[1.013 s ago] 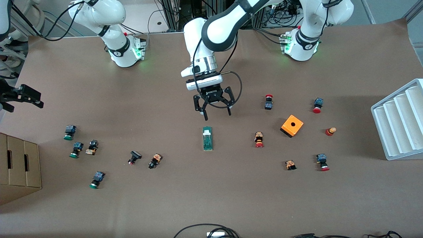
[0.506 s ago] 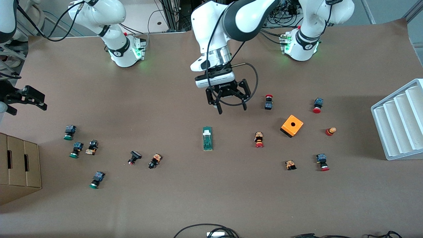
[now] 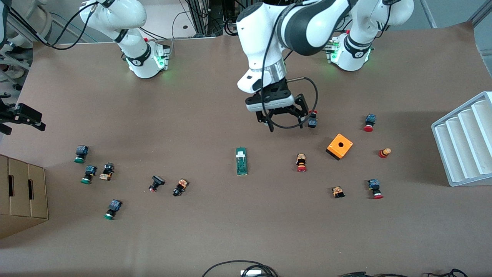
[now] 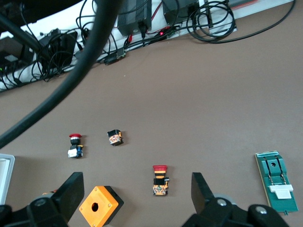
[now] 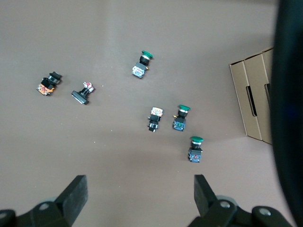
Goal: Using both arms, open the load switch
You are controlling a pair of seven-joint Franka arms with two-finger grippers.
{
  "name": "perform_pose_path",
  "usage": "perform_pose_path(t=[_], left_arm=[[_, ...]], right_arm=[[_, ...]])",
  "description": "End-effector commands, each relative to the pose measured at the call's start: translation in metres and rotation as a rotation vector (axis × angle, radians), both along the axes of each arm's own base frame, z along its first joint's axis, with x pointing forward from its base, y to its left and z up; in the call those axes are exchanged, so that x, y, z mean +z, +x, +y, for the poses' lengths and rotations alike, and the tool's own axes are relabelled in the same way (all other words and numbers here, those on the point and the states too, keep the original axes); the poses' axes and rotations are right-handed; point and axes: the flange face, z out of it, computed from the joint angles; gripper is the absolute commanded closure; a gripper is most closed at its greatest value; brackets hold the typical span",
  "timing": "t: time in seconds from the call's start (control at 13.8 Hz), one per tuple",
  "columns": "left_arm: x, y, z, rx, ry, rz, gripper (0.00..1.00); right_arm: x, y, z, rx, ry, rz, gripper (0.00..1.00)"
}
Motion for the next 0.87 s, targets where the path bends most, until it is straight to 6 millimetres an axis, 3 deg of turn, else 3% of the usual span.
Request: perform_pose_path(t=[0.0, 0.29, 0.51, 0.65, 0.8], left_arm=[[0.011, 0.013, 0.023, 0.049, -0.014, 0.017, 0.0], [0.001, 0.039, 0.05, 0.115, -0.009, 0.034, 0.0], [-0.018, 0.062, 0.065, 0.153, 0.0, 0.055, 0.0], [-0.019, 0.084, 0.096, 0.201, -0.006, 0.06, 0.0], [-0.018, 0.093, 0.111, 0.218, -0.003, 0.062, 0.0]], right_arm=[[0.003, 0.003, 0.002, 0.002, 0.019, -0.02, 0.0], [0.003, 0.003, 0.002, 0.001, 0.021, -0.019, 0.0], [0.003, 0.003, 0.002, 0.001, 0.021, -0.019, 0.0], [0.003, 0.003, 0.002, 0.001, 0.021, -0.019, 0.0], [0.003, 0.003, 0.002, 0.001, 0.021, -0.019, 0.0]])
